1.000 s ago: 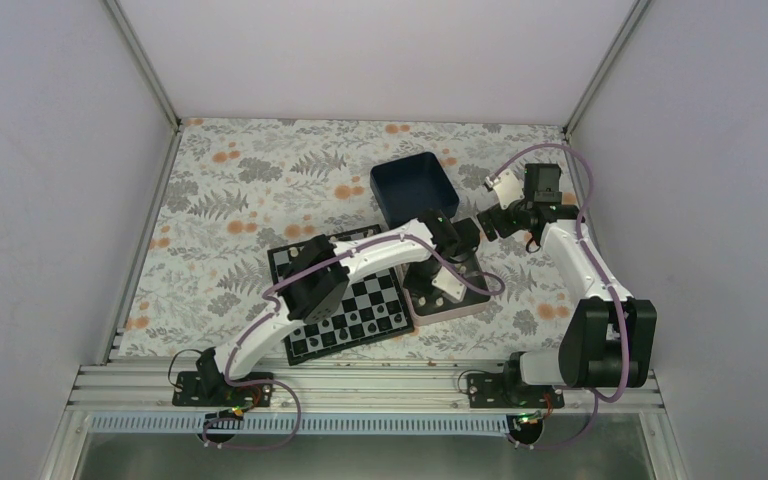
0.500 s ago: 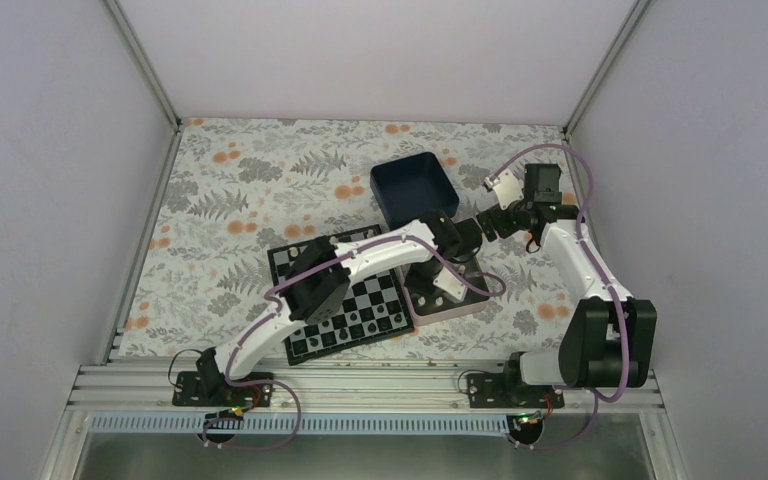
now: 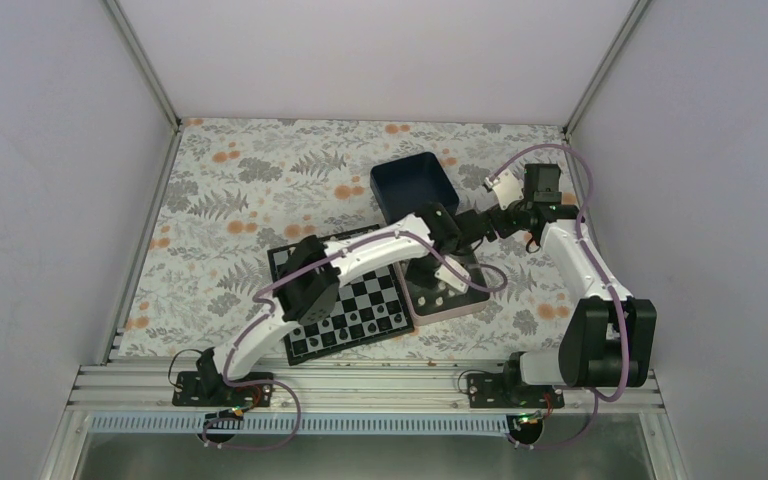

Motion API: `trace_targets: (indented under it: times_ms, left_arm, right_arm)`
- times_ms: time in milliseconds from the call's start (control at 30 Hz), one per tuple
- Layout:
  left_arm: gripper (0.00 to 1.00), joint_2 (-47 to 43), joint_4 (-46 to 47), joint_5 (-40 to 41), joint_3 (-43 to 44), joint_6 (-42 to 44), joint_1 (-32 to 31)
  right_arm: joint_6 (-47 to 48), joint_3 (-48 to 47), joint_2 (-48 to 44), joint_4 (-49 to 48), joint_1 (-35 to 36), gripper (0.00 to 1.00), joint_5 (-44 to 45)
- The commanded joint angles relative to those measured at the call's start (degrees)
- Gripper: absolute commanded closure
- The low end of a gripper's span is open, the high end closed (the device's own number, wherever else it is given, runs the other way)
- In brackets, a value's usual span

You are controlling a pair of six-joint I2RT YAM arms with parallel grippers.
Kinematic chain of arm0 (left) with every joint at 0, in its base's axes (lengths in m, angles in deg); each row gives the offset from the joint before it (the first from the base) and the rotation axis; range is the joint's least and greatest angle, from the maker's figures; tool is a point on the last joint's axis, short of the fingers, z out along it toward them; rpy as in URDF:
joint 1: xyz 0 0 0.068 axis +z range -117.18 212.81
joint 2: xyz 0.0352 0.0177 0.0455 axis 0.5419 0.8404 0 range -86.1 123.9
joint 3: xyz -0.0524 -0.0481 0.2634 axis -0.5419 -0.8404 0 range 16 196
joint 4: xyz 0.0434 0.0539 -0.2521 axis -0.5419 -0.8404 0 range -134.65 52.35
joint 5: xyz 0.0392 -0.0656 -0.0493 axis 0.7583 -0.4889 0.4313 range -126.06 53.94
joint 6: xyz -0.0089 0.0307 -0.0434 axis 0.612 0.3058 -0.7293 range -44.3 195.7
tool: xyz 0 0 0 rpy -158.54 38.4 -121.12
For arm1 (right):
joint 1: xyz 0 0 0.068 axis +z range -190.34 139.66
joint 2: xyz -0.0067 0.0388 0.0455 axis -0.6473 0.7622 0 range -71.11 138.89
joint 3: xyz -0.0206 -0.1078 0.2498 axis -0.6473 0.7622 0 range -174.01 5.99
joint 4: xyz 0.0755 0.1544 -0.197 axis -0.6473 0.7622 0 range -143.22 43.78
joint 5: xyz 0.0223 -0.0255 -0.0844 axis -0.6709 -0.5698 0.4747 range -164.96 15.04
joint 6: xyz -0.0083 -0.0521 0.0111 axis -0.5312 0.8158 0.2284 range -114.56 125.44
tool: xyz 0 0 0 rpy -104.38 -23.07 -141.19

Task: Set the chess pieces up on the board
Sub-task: Pick up the chess piece from the storage box, then place the chess piece on the chessboard.

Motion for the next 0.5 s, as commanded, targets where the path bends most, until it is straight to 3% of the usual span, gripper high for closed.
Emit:
trace_targets:
  times_ms: [0,200,467]
  left_arm:
    - [0.98,-9.73,-0.75,0.88,-3.03,-2.06,2.59]
    - [0.98,-23.24,0.68,-1.52,-14.14,-4.35,12.99]
    - [0.98,-43.90,13.07,-3.33,-44.57,-1.14,33.60]
  right_arm:
    - [-0.03,0.62,0.51,-0.38,-0.76,0.00,0.72]
    - [-0.23,0.44,0.68,-0.54,-0.76,0.00,2.03]
    - [-0.48,0.15,1.85,-0.58,-0.80,0.00,3.21]
